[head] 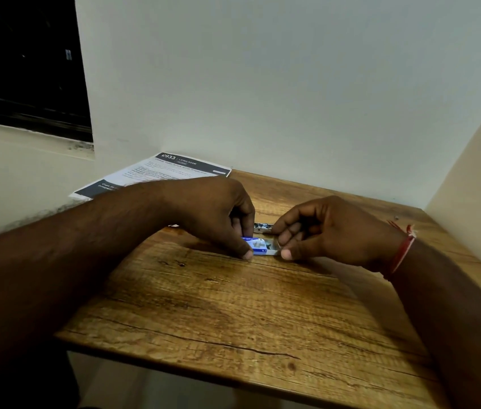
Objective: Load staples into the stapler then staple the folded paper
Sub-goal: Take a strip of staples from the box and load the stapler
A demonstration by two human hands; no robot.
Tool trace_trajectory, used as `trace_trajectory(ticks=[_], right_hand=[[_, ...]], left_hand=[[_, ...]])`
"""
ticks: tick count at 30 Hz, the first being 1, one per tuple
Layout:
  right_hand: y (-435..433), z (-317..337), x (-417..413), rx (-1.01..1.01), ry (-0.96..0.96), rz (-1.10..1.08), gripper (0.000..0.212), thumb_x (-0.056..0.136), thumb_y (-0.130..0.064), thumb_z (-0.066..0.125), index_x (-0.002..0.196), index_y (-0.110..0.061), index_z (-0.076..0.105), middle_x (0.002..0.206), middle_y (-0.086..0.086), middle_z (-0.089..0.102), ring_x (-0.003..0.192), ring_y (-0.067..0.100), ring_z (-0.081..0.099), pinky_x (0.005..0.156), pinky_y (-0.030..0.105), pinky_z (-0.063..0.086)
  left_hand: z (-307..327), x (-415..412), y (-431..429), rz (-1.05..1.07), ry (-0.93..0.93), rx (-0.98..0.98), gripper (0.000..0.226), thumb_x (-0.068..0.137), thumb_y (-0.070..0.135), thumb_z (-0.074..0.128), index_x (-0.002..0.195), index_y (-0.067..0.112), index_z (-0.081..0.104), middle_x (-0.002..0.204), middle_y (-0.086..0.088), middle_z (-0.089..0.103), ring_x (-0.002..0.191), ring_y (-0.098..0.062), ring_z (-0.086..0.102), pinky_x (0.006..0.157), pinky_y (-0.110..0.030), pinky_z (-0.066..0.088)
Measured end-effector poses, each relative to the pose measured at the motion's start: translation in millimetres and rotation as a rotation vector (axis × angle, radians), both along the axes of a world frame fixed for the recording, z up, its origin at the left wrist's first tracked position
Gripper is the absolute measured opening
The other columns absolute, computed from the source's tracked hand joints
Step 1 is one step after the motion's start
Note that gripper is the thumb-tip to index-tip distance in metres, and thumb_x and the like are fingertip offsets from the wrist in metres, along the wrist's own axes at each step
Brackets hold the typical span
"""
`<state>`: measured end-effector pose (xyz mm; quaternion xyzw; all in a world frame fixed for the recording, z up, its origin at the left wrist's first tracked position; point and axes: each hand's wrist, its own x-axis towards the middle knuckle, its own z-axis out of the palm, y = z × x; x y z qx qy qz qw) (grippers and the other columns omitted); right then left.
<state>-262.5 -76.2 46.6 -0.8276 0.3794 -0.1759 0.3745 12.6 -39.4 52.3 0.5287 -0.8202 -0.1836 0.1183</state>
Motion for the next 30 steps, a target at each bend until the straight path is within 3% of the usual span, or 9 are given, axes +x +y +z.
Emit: trace_trajectory(ticks=[3,6,8,13,17,24,30], right_hand=[[-4,-5,1,0.042,-0.045,-0.002,0.047,0.076,0.005,0.095,0.117,-0.012,0.082,0.108,0.011,0.085,0.105,0.032,0.082,0.096,0.039,0.067],[-4,-8,3,0.044,-0.069,-0.015,0.046,0.076,0.009,0.093,0.116,-0.009,0.082,0.106,0.012,0.085,0.104,0.034,0.082,0.092,0.035,0.068],[-1,-7,6,-0.001,-0.054,-0.038,0.041,0.076,0.003,0.095,0.112,-0.011,0.084,0.102,0.008,0.086,0.102,0.032,0.082,0.090,0.035,0.069],[3,-8,12,-0.196,0.037,-0.069,0.021,0.077,-0.026,0.099,0.096,-0.028,0.090,0.091,0.000,0.086,0.093,0.033,0.079,0.092,0.056,0.064],[4,-8,14,-0.261,0.073,-0.050,0.017,0.080,-0.027,0.097,0.096,-0.031,0.090,0.093,-0.009,0.086,0.089,0.018,0.080,0.091,0.053,0.066],[5,-10,15,-0.293,0.073,-0.052,0.016,0.083,-0.026,0.096,0.097,-0.031,0.091,0.094,-0.011,0.086,0.089,0.015,0.080,0.090,0.051,0.065],[6,-12,17,-0.309,0.067,-0.058,0.015,0.082,-0.027,0.096,0.095,-0.031,0.090,0.092,-0.010,0.086,0.086,0.015,0.080,0.088,0.049,0.066]], left_hand=[[0,-1,0,0.010,-0.008,-0.005,0.032,0.082,0.046,0.099,0.103,0.026,0.087,0.092,0.008,0.085,0.066,0.008,0.070,0.072,-0.024,0.057],[0,-1,0,0.013,-0.006,-0.007,0.032,0.082,0.046,0.099,0.103,0.026,0.087,0.092,0.007,0.085,0.066,0.008,0.070,0.072,-0.024,0.057],[0,0,-1,0.015,-0.006,-0.010,0.032,0.082,0.046,0.099,0.103,0.026,0.087,0.092,0.007,0.085,0.066,0.008,0.069,0.071,-0.023,0.057],[-2,1,-1,0.019,-0.008,-0.019,0.031,0.082,0.046,0.100,0.102,0.026,0.087,0.092,0.007,0.085,0.065,0.008,0.069,0.062,-0.012,0.052],[-2,1,-1,0.020,-0.016,-0.022,0.031,0.082,0.048,0.099,0.101,0.027,0.087,0.091,0.008,0.085,0.067,0.007,0.070,0.069,-0.021,0.056],[-5,-1,-1,0.033,-0.013,-0.051,0.031,0.080,0.050,0.100,0.098,0.028,0.087,0.087,0.011,0.085,0.071,-0.001,0.076,0.075,-0.034,0.064],[-7,-3,-4,0.032,-0.010,-0.061,0.031,0.080,0.050,0.100,0.096,0.027,0.087,0.085,0.013,0.084,0.070,0.001,0.075,0.072,-0.028,0.061]])
